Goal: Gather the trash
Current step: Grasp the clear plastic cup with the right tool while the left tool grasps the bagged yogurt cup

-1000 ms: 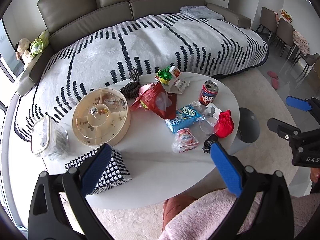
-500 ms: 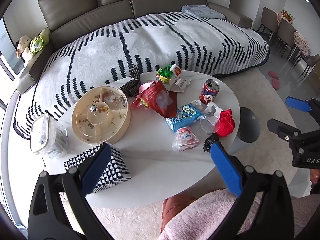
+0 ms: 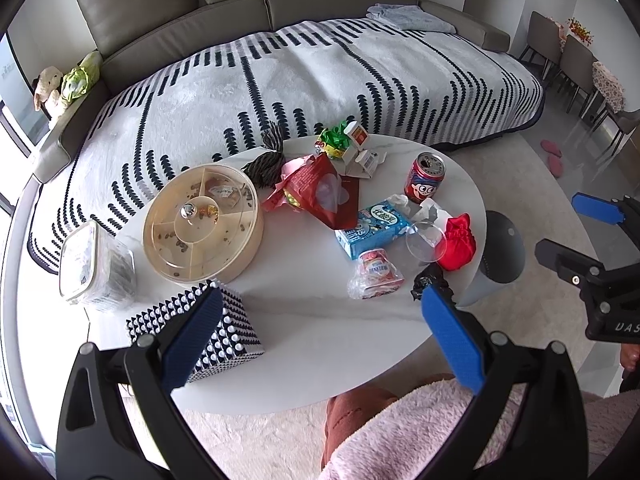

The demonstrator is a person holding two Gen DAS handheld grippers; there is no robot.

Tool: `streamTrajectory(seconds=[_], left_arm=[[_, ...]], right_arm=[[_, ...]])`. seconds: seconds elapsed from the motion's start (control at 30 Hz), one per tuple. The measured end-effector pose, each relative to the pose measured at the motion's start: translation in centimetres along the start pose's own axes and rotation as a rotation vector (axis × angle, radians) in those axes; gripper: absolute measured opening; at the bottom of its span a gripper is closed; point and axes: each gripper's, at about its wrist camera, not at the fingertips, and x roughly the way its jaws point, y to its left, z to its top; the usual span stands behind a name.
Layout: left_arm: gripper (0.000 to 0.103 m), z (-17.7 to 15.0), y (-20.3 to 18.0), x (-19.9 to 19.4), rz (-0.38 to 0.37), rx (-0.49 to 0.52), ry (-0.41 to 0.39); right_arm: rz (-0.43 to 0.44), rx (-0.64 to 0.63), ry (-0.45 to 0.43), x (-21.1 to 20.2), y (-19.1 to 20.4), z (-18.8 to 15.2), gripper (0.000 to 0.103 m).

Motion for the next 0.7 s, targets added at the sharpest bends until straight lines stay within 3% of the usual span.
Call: streamTrajectory(seconds=[0.3,0.4,0.7], left_arm=[[0.099,-0.5,-0.3,2.4,0.013,0.013,-0.005],[0.099,-1.1,-0.7,4.8,0.013,0.016,0.007],[0.099,-3.3,-1.3,12.2,-0.039,-0.021,0.052]], right_arm=[[0.004,0.005,0.009,2.6,-0.4,-0.4,0.09],[0.036,0.006,0.039,5.5,-0.5,-0.9,0.09],[0.018,-0.026,0.092,15.3,-1.1,-2.0,0.09]])
